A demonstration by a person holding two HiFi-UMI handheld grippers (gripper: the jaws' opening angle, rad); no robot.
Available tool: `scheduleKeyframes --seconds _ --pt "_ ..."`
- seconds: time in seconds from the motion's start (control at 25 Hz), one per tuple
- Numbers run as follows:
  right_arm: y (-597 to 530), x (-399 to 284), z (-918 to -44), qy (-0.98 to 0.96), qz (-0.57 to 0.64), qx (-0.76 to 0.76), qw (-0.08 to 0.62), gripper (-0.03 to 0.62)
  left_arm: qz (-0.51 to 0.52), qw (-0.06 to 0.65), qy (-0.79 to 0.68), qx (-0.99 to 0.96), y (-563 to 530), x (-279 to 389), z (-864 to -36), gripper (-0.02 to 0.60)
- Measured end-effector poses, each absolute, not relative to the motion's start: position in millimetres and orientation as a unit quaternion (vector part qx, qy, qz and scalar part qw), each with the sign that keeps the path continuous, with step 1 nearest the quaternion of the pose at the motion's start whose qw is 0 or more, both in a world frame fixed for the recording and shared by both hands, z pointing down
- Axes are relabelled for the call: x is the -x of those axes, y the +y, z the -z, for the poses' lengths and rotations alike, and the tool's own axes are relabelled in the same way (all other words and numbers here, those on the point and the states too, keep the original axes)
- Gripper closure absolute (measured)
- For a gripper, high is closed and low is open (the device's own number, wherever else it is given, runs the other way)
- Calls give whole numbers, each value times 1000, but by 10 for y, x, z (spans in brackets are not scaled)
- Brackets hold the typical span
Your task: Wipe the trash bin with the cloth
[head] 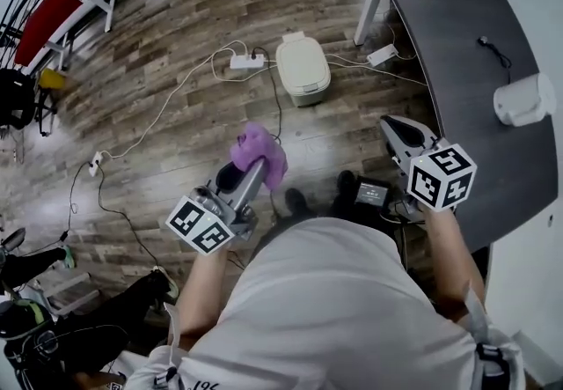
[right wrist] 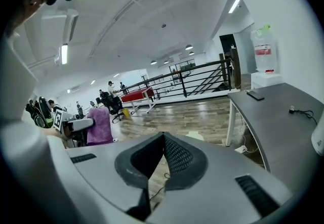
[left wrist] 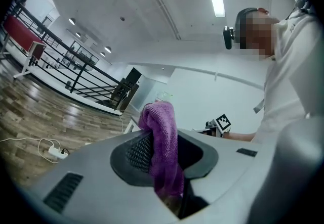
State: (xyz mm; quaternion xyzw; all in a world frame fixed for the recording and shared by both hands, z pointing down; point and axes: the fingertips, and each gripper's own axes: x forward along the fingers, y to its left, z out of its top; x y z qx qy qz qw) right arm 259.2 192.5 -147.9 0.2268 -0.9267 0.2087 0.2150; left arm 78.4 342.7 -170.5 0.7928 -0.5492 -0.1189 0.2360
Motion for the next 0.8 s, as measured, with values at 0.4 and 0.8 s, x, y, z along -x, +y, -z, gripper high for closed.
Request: scheduleKeyframes --seconds 0.4,0.8 --pt "1551 -2746 1717 -944 -188 -185 201 586 128 234 -561 -784 2964 -1281 1897 482" --pt "1522 -2860 1722 -945 -192 -183 191 586 110 246 -551 -790 2836 -1467 1874 482"
